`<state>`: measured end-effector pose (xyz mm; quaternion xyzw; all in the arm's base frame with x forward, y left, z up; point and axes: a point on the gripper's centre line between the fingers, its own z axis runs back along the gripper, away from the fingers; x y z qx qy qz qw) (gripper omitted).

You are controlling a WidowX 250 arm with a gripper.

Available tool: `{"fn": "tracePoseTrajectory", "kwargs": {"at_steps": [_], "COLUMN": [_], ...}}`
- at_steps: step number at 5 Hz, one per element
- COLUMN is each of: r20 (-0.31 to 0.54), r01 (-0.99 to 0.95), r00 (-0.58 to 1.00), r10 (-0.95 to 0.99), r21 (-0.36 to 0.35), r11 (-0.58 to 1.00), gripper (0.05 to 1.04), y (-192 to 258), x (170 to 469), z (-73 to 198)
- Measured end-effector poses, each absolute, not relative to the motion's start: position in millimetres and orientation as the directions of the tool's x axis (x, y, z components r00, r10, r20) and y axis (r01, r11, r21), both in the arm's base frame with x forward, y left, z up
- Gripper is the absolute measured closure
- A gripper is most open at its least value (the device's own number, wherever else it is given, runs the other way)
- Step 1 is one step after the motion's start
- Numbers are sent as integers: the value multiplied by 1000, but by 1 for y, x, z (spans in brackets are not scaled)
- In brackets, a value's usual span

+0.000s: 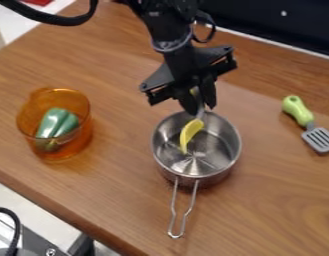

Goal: Put spactula in the silver pot

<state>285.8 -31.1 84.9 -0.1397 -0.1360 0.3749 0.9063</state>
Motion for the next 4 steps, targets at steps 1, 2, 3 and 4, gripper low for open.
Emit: {"fn": "tracePoseTrajectory", "kwargs": {"at_steps": [1,2,3,4], "r20": [144,133,111,87], "r01": [-651,-647,-663,-674], "r00": [669,676,666,656], "r10": [729,724,737,750], "r21": [-361,-363,-363,-378], "r11": [668,671,654,634], "gripper": [607,316,95,85], "y": [-30,-31,-27,-24], "x": [286,283,280,280], "z": [88,91,92,102]}}
